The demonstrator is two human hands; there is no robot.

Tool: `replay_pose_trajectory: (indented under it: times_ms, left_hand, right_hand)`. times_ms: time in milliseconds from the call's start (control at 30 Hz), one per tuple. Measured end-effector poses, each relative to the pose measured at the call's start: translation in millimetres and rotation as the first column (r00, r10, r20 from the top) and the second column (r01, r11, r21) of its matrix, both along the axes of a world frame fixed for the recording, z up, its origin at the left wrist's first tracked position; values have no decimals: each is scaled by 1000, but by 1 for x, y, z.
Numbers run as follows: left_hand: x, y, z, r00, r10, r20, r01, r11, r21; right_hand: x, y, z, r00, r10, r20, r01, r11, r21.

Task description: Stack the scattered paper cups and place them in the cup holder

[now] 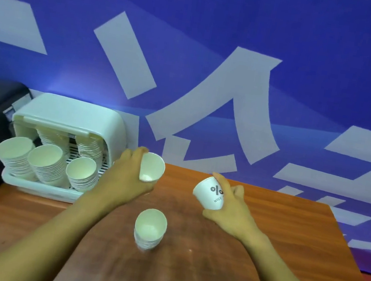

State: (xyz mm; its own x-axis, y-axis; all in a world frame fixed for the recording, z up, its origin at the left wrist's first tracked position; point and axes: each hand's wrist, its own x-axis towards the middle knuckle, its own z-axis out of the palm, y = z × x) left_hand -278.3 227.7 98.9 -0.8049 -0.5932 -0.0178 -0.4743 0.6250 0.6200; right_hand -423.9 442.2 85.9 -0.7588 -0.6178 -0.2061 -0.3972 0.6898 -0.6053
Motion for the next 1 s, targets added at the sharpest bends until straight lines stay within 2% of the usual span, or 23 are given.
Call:
replay_pose_trajectory:
  times_ms: [100, 200, 300, 467, 567, 667, 1000]
  left_hand:
    - [20, -33, 0, 998, 65, -1, -65, 997, -51]
    - [36, -64, 0, 992, 124, 24, -121, 986, -117]
    - [49, -97, -5, 988, 147, 49, -139, 980, -139]
    - [65, -152, -15, 992, 57, 109, -42, 990, -133]
    - [74, -173, -25, 992, -17, 121, 31, 993, -111]
    - [79, -185, -36, 991, -68, 113, 80, 991, -108]
    - [73, -189, -55, 991, -123, 55, 130, 983, -127]
  right_hand:
    - [0, -21, -2, 1000, 27, -11, -27, 1000, 6]
    - [8, -43, 0, 1000, -7, 22, 9, 995, -103]
    - [16, -69, 6, 999, -43, -15, 40, 990, -137]
    - [42, -126, 7, 982, -188, 1, 184, 965, -189]
    - [62, -158, 0, 972, -224, -70, 216, 970, -112]
    - [78, -180, -4, 962, -258, -92, 248, 963, -110]
    - [104, -203, -10, 974, -211, -80, 205, 975, -81]
